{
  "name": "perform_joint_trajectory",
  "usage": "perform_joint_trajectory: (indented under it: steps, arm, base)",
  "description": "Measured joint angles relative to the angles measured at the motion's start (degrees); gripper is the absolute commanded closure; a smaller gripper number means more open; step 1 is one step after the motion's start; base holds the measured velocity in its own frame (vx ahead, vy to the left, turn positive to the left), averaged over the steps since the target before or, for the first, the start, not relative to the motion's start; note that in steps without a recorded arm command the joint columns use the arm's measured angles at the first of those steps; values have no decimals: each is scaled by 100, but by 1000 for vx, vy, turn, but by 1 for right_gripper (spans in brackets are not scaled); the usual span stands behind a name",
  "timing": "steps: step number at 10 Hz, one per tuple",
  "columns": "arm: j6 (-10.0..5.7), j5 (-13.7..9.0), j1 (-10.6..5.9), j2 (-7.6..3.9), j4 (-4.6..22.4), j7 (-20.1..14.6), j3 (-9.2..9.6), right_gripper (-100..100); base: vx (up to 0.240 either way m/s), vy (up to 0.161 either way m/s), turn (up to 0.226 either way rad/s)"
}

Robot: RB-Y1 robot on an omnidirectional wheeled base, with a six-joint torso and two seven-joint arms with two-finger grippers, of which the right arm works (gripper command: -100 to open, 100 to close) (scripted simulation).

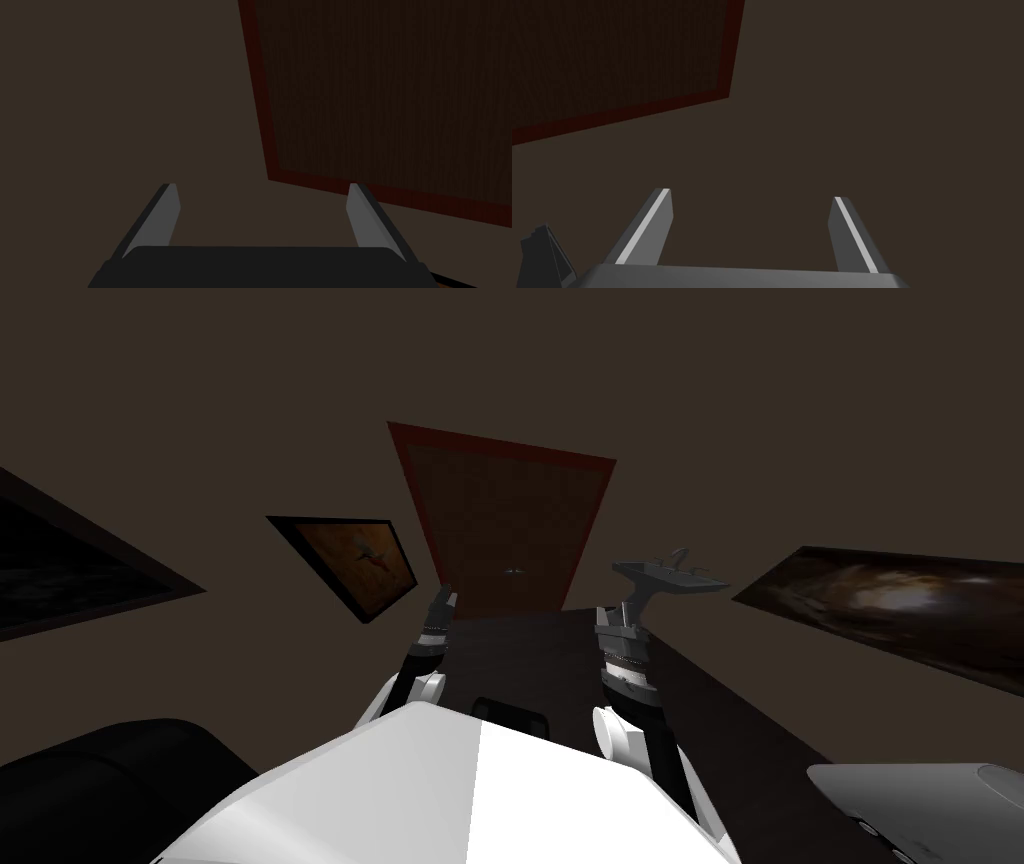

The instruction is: Pull the door open

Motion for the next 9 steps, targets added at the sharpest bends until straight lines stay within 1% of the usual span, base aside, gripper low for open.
perform_joint_trajectory:
  steps: [1, 2, 5, 6, 7, 8, 9]
  arm:
    - [-17, -8, -36, -11, 102, 12, -13, -100]
    - [-28, -25, -108, -28, 240, 25, -41, -100]
    - [-164, -94, -200, -110, 665, 36, -131, -100]
    - [-185, -106, -255, -119, 784, 47, -152, -100]
    - [-231, -113, -331, -117, 985, 76, -164, -100]
    - [-260, -143, -330, -155, 1078, 77, -198, -100]
    - [-272, -165, -379, -178, 1195, 77, -232, -100]
  base:
    - [98, 10, 156]
    - [107, 13, 103]
    - [103, 6, 109]
    - [101, 6, 149]
    - [103, 3, 129]
    - [93, -2, 87]
    - [83, 14, 108]
